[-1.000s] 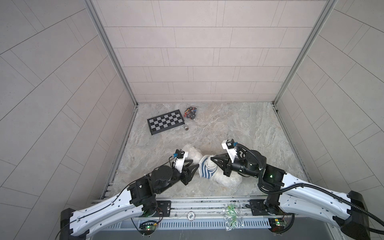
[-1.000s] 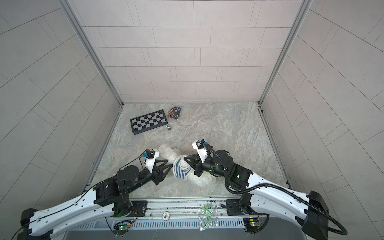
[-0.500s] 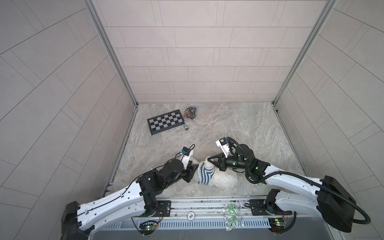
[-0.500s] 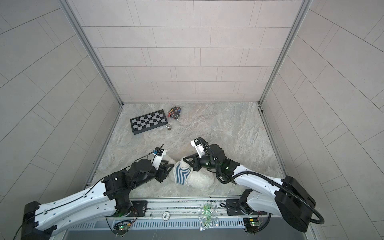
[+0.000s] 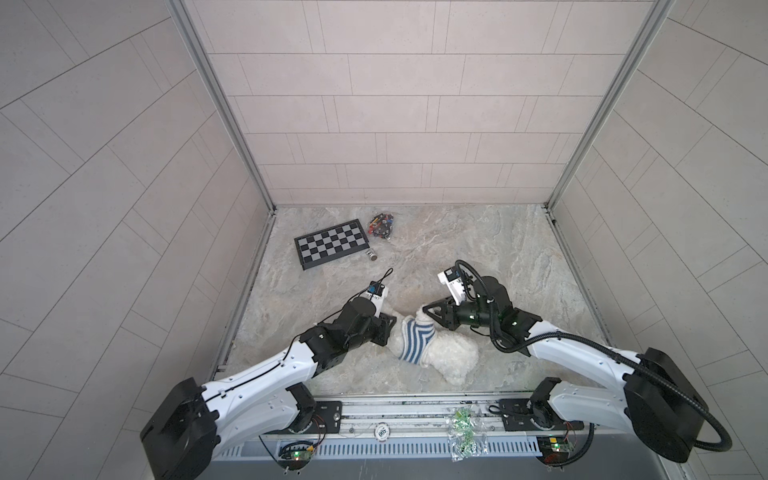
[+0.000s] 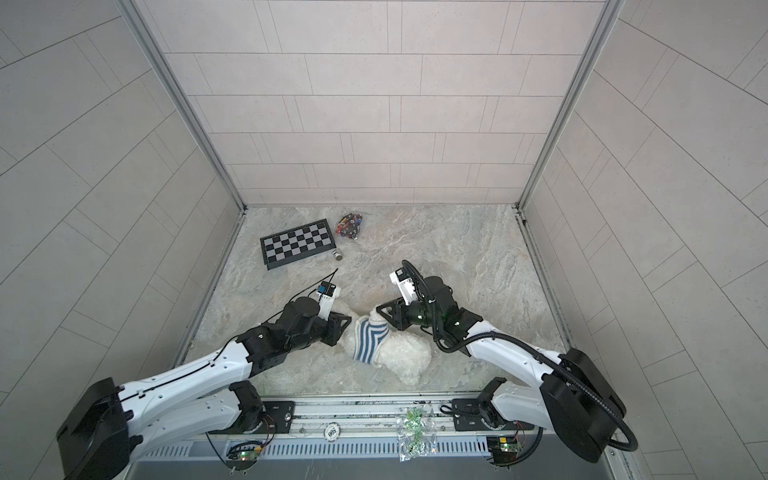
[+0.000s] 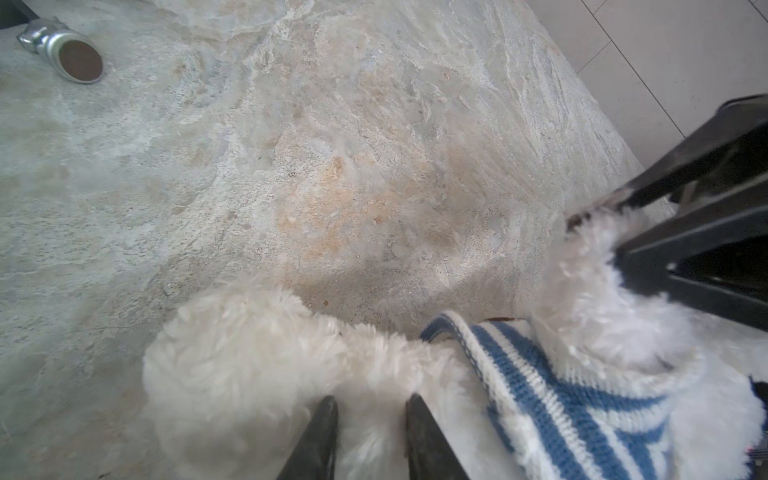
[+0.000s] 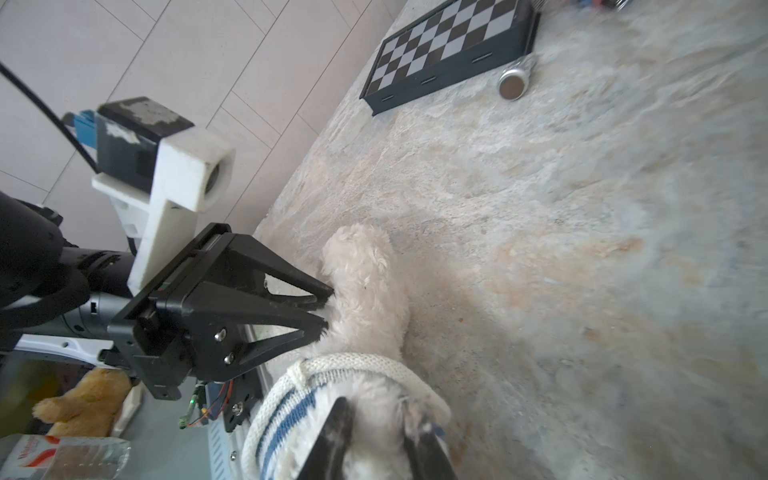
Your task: Dress the teddy bear
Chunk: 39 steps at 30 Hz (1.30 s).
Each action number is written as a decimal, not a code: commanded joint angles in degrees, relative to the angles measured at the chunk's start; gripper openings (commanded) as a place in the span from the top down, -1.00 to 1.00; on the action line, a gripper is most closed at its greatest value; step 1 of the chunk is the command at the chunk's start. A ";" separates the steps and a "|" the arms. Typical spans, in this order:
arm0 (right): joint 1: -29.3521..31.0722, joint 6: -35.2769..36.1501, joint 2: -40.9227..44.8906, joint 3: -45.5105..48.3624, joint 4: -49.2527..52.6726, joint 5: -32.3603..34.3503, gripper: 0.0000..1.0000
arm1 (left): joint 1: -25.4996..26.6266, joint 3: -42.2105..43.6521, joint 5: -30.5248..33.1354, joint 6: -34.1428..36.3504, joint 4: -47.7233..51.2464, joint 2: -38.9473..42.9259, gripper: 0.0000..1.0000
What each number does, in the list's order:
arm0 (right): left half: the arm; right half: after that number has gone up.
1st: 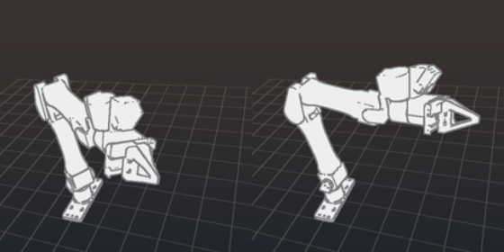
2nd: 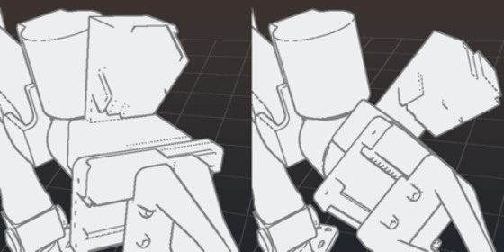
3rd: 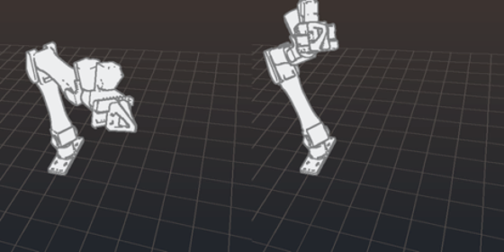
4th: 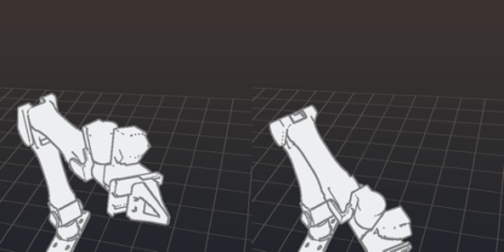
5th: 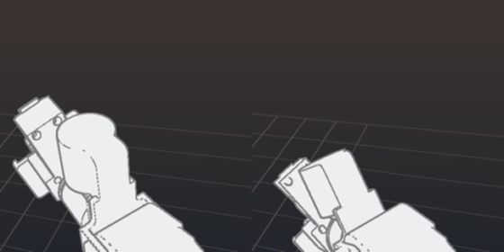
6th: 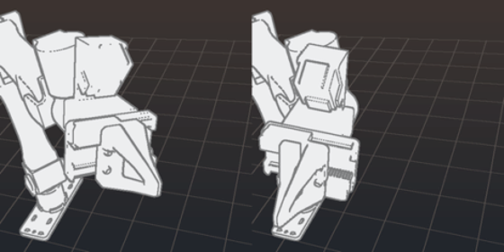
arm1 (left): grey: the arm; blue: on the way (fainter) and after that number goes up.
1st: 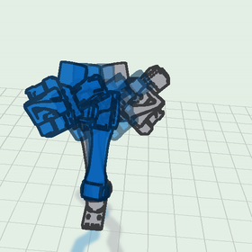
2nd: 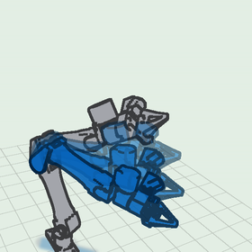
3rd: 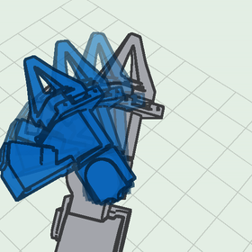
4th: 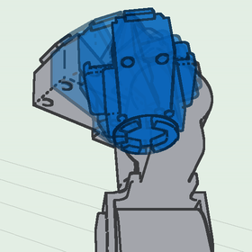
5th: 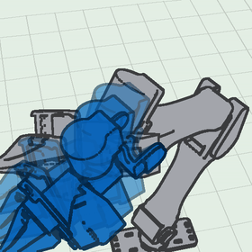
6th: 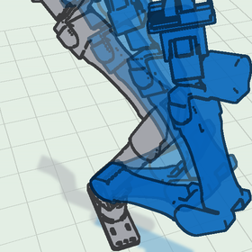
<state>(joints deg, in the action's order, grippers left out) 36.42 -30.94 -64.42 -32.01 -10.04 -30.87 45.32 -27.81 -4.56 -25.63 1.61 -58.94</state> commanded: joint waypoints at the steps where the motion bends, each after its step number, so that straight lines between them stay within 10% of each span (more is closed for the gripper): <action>1: 0.25 8.50 8.33 -4.64 16.90 10.38 0.31 | -1.27 -1.93 -1.50 0.98 -1.75 -2.55 0.40; 7: 0.98 13.73 20.92 -8.18 36.95 19.99 -0.31 | -2.97 -0.50 -3.13 0.87 -3.32 -4.32 0.42; 23: 6.70 9.35 11.76 -0.72 30.27 24.11 -0.32 | -3.11 -0.49 -4.13 0.23 -9.59 -10.52 0.43; 39: 6.73 11.69 3.54 0.72 26.51 26.21 0.60 | -3.05 -0.33 -3.16 -1.16 -10.09 -3.82 0.37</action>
<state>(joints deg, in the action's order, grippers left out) 43.00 -20.27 -59.66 -30.24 15.64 -5.69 42.39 -28.21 -7.94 -26.15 -8.32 -64.88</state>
